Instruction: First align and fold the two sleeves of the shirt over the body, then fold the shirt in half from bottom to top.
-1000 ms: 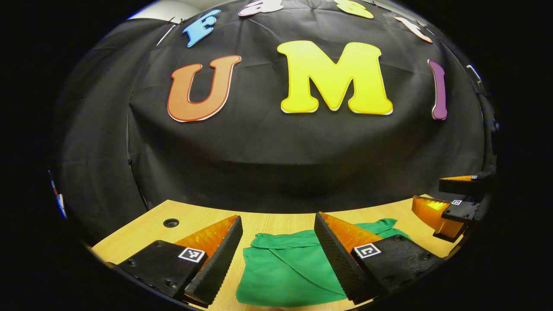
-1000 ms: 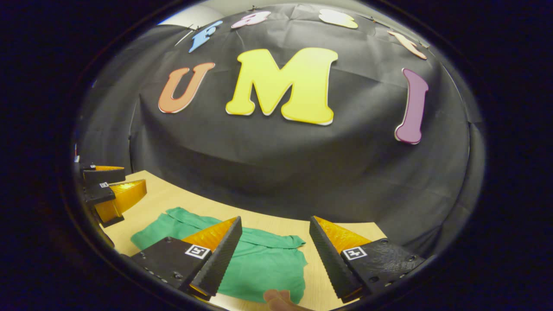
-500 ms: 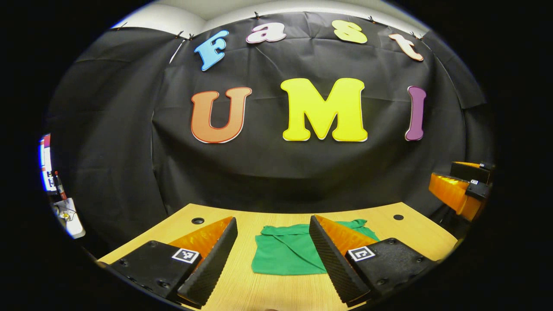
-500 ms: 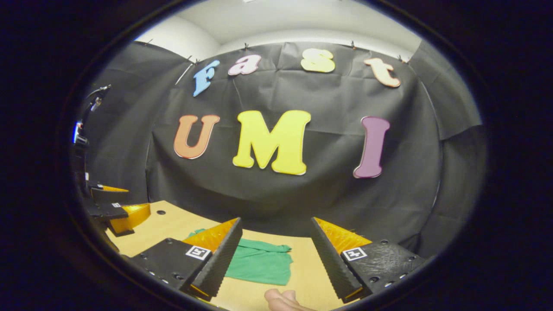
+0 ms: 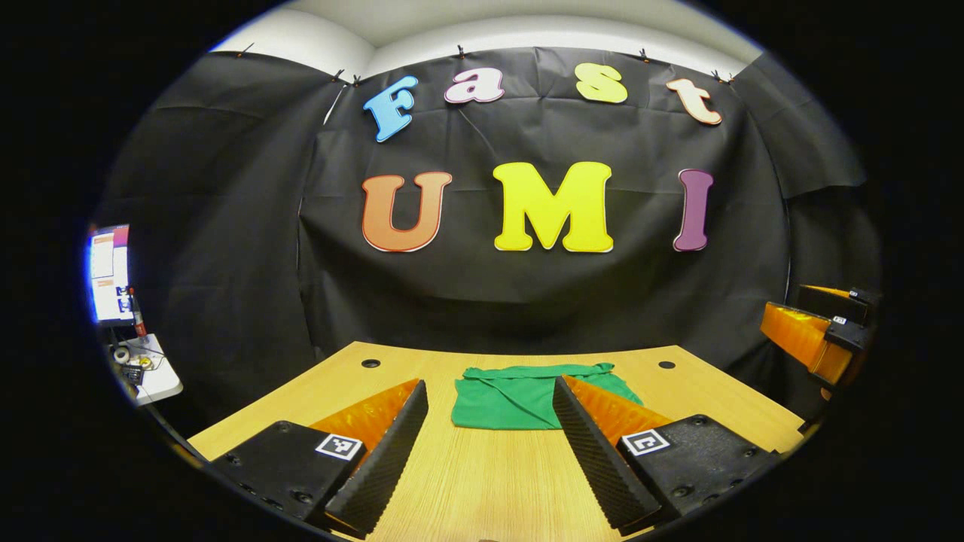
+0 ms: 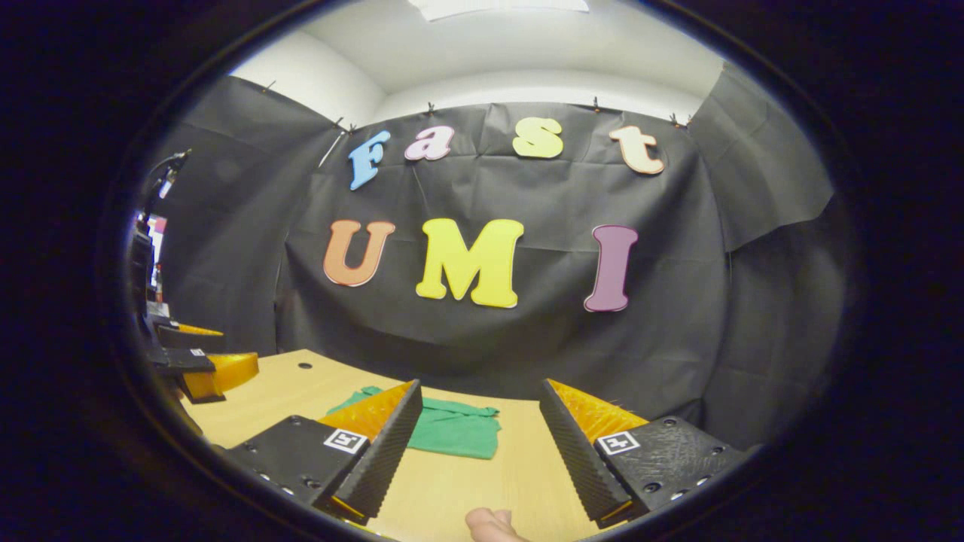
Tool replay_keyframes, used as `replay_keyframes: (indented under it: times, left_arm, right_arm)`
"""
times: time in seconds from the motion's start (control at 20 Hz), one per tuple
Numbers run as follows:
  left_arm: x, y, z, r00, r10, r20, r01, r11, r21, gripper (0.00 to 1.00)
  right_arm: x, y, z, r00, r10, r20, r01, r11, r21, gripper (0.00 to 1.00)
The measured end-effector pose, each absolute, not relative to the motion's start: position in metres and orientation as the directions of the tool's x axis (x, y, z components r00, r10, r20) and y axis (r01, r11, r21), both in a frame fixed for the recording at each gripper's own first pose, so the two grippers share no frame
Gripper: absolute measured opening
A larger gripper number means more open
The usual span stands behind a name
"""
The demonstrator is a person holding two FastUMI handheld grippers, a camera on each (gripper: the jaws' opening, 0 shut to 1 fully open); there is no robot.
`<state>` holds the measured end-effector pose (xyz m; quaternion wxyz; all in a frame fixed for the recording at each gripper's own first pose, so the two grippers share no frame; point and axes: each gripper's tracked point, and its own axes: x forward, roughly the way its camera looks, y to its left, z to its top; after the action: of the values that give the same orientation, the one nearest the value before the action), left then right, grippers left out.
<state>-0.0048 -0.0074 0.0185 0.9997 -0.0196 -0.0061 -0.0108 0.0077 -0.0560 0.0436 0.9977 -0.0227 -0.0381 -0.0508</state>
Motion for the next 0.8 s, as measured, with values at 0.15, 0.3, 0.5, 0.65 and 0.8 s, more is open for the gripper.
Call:
replay_keyframes:
  times: [0.15,0.3,0.5,0.65,0.8]
  left_arm:
    - [-0.027,-0.006,0.006,1.000,-0.015,0.013,0.016,0.996,-0.092,1.00]
    - [-0.043,-0.009,-0.001,0.999,-0.034,0.002,0.034,0.997,-0.074,1.00]
    - [-0.055,-0.022,-0.003,0.996,-0.084,-0.008,0.084,0.996,-0.002,1.00]
    - [-0.063,-0.029,0.003,0.994,-0.106,0.017,0.106,0.994,0.030,1.00]
    - [-0.066,-0.021,0.009,0.996,-0.080,0.041,0.079,0.996,0.045,1.00]
  right_arm:
    - [-0.027,-0.056,0.017,0.994,-0.101,0.050,0.099,0.994,0.035,0.95]
    - [-0.045,-0.055,0.001,0.994,-0.103,0.032,0.103,0.995,0.012,0.94]
    - [-0.059,-0.053,-0.009,0.991,-0.134,0.021,0.135,0.990,-0.030,0.96]
    - [-0.065,-0.054,-0.011,0.989,-0.146,0.016,0.147,0.989,-0.035,0.95]
    - [-0.069,-0.046,-0.013,0.990,-0.140,0.023,0.141,0.988,-0.064,0.95]
